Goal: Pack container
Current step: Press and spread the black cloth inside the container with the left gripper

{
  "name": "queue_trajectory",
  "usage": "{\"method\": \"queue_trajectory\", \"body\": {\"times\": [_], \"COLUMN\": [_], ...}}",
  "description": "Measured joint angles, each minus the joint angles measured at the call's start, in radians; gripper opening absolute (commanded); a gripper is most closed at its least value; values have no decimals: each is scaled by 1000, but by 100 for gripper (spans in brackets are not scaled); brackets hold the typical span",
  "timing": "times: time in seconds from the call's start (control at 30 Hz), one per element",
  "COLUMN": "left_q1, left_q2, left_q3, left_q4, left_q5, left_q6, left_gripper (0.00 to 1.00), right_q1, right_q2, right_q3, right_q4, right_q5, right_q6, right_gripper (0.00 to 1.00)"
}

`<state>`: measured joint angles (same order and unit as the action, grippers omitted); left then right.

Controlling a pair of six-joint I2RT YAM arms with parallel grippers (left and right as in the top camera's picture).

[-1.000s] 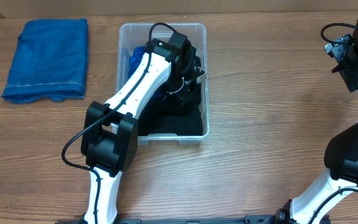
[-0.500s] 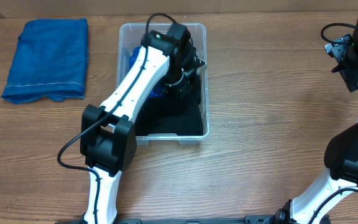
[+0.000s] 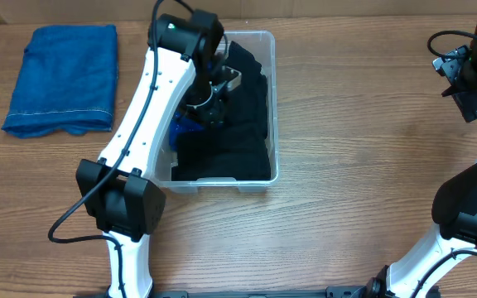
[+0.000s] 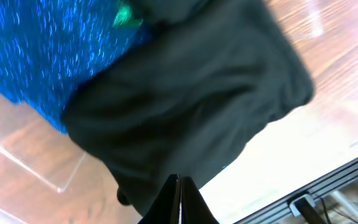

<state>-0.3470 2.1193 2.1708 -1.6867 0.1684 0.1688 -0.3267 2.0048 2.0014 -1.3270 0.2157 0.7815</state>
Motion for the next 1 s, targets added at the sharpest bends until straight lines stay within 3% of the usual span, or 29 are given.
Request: {"method": "queue_trajectory", "body": {"times": [0.4,0.67,1.0], "left_q1": [39,41,42], "left_q2": [0,-1,-3], "left_q3": [-385,-481,-591], "left_q4": [0,30,221], "left_q5": [19,50,56], "left_q6": [-89,-89,-89], "left_gripper": [4,4,4], "right_q1": [0,0,0], "right_q2": [0,0,0], "right_q3": [0,0,0], "right_q4": [0,-1,0], "right_q5": [0,0,0], "right_q6": [0,0,0], "right_gripper": [100,100,100]}}
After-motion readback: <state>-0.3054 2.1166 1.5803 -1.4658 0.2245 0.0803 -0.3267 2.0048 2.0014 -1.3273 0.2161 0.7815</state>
